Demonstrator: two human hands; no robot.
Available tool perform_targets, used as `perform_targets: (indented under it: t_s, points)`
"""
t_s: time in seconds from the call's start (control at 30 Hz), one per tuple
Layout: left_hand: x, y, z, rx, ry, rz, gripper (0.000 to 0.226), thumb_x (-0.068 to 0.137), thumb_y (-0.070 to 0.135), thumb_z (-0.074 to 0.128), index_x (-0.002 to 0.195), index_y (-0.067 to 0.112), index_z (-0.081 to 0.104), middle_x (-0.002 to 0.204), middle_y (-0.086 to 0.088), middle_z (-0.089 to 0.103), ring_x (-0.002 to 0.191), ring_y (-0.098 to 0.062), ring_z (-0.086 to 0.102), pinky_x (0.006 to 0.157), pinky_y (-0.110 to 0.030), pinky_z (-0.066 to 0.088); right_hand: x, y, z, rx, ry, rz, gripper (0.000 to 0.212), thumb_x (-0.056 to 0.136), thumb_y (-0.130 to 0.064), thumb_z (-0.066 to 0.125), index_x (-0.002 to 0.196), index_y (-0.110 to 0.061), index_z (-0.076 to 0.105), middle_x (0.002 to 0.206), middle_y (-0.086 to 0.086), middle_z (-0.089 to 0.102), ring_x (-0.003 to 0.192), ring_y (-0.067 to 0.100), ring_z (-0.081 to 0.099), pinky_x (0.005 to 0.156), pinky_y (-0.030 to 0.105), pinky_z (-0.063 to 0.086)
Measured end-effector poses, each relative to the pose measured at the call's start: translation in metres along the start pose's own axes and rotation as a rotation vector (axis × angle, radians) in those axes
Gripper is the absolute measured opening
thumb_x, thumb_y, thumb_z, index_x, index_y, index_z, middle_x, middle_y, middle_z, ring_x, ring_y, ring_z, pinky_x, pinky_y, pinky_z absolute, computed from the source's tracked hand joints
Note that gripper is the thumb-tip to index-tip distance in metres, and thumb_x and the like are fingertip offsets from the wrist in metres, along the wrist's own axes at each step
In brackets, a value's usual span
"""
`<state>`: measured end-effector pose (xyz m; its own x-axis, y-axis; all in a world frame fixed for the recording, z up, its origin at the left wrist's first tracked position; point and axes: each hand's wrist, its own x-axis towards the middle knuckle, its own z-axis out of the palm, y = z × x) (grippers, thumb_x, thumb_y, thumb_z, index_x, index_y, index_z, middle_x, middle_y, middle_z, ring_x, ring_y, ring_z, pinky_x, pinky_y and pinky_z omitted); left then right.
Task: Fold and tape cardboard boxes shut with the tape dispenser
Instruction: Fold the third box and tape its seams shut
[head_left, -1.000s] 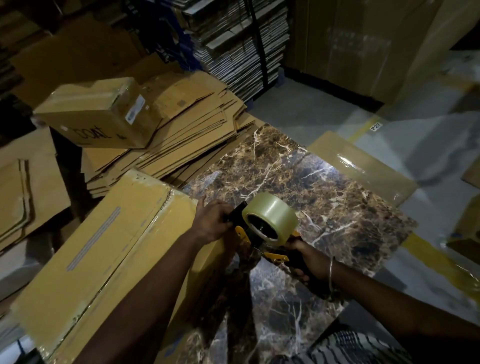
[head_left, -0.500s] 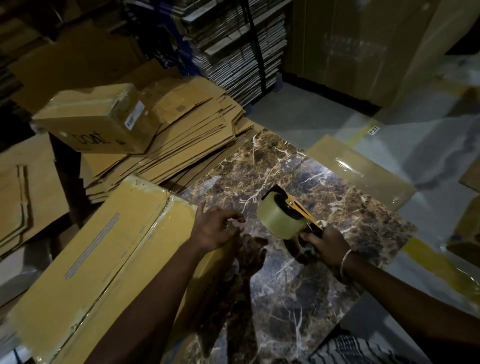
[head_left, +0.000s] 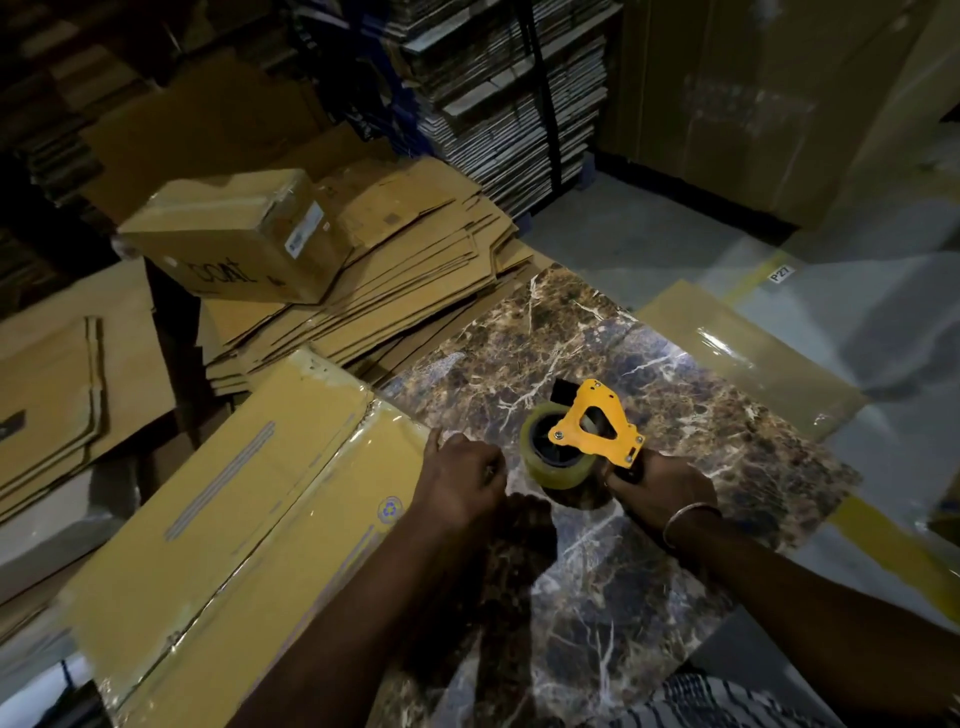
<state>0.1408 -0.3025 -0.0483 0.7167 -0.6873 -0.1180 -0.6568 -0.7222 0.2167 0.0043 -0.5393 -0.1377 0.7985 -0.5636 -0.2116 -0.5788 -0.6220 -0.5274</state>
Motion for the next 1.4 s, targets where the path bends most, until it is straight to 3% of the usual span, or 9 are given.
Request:
perform_targets:
  t_s: [0.37,0.53,0.7,0.8,0.9,1.03,1.17,1.3,1.4]
  points:
    - [-0.044,0.021,0.029,-0.066,0.094,0.085,0.016,0.071,0.036,0.059,0.074,0.023,0.067,0.087,0.007,0.062,0.085,-0.020,0.057,0.092,-0.037,0.039,-0.002,0.013,0.027,0.004,-0.087,-0.028,0.045,0.085,-0.068,0.060,0.100,-0.026,0.071,0.084,0.002,0.071,0.077,0.026,0.066,0.061,0.033,0.051]
    - [-0.046,0.031,0.022,-0.022,0.068,-0.104,0.051,0.072,0.060,0.033,0.083,0.026,0.070,0.122,0.010,0.057,0.123,-0.011,0.047,0.120,-0.047,0.003,0.004,0.016,0.039,-0.007,-0.070,-0.075,0.052,0.085,-0.068,0.063,0.116,-0.026,0.066,0.097,0.003,0.073,0.084,0.027,0.069,0.060,0.030,0.046]
    - [-0.052,0.033,0.021,-0.009,0.131,-0.239,0.038,0.076,0.063,0.050,0.077,0.030,0.070,0.139,0.010,0.052,0.137,-0.010,0.040,0.115,-0.048,-0.020,0.006,0.011,0.050,-0.122,-0.077,0.022,0.093,0.077,-0.082,0.053,0.140,-0.014,0.048,0.134,0.020,0.056,0.109,0.038,0.062,0.084,0.043,0.051]
    - [-0.053,0.036,0.019,-0.004,0.148,-0.277,0.030,0.075,0.058,0.059,0.077,0.030,0.069,0.143,0.007,0.049,0.141,-0.012,0.035,0.110,-0.049,-0.029,-0.010,-0.008,0.042,-0.164,0.161,0.025,0.108,0.072,-0.068,0.071,0.148,-0.001,0.033,0.144,0.028,0.041,0.128,0.046,0.043,0.101,0.058,0.035]
    - [-0.053,0.038,0.015,0.006,0.134,-0.296,0.027,0.076,0.057,0.061,0.079,0.031,0.066,0.142,0.007,0.046,0.140,-0.012,0.034,0.112,-0.051,-0.026,-0.029,-0.032,0.044,0.032,0.380,-0.247,0.083,0.087,-0.061,0.054,0.145,-0.002,0.045,0.140,0.028,0.044,0.126,0.045,0.045,0.100,0.060,0.039]
    - [-0.051,0.041,0.017,0.047,0.124,-0.312,0.036,0.082,0.056,0.042,0.086,0.029,0.066,0.140,0.006,0.046,0.141,-0.012,0.033,0.116,-0.052,-0.018,-0.049,-0.085,0.052,0.568,-0.084,-0.359,0.078,0.092,-0.068,0.041,0.146,-0.012,0.045,0.149,0.009,0.042,0.133,0.010,0.039,0.114,0.038,0.035]
    - [-0.050,0.047,0.021,0.055,0.150,-0.333,0.063,0.082,0.052,0.017,0.115,0.020,0.060,0.138,0.001,0.046,0.138,-0.017,0.037,0.119,-0.056,-0.005,-0.056,-0.127,0.056,1.021,-0.457,-0.094,0.032,0.110,-0.027,0.034,0.137,-0.018,0.049,0.145,0.009,0.053,0.128,0.011,0.053,0.106,0.023,0.042]
    - [-0.047,0.045,0.025,0.064,0.125,-0.344,0.057,0.085,0.050,0.022,0.122,0.016,0.049,0.140,-0.001,0.043,0.139,-0.018,0.033,0.119,-0.059,0.005,-0.056,-0.134,0.058,1.285,-0.633,0.129,0.043,0.110,-0.026,0.019,0.135,-0.008,0.049,0.098,-0.006,0.076,0.087,0.001,0.071,0.075,0.014,0.053]
    - [-0.048,0.044,0.023,0.026,0.124,-0.347,0.054,0.083,0.050,0.028,0.121,0.017,0.048,0.144,0.001,0.040,0.141,-0.017,0.030,0.118,-0.061,0.005,-0.050,-0.127,0.063,1.341,-0.649,0.203,0.044,0.110,-0.024,0.024,0.136,-0.001,0.051,0.108,-0.002,0.072,0.090,0.005,0.071,0.076,0.016,0.054]
